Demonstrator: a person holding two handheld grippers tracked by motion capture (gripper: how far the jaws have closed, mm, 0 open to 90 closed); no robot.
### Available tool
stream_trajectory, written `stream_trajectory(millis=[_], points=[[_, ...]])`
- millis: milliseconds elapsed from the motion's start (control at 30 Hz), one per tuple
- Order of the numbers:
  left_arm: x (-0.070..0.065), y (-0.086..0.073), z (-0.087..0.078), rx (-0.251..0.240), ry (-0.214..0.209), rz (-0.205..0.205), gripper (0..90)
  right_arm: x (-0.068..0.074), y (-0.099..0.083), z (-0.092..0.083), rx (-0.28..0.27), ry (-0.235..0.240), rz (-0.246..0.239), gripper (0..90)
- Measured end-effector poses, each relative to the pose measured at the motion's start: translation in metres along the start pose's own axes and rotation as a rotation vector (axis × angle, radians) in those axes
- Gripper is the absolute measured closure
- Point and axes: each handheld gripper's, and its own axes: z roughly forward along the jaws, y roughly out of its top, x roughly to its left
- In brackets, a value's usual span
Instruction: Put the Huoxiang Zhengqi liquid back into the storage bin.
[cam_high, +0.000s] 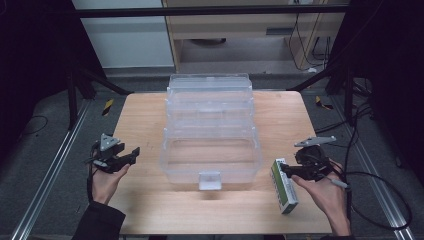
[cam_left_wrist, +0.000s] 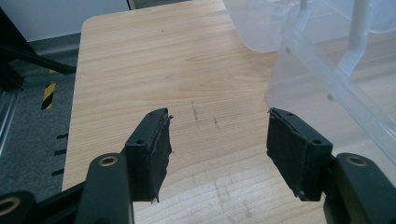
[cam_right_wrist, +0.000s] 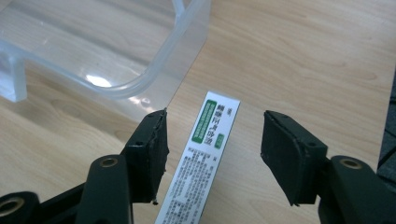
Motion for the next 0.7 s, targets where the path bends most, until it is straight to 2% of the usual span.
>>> stream_trajectory(millis=[233,700], points=[[0.0,-0.002,0.004,0.021,0.01,0.006,38.1,0.003,-0.002,0.005,0.057,0.0,-0.001,40.8],[0.0,-0.004,0.007,0.039,0.015,0.011,37.5,0.005,-0.004,0.013,0.137,0.0,0.003,43.1]])
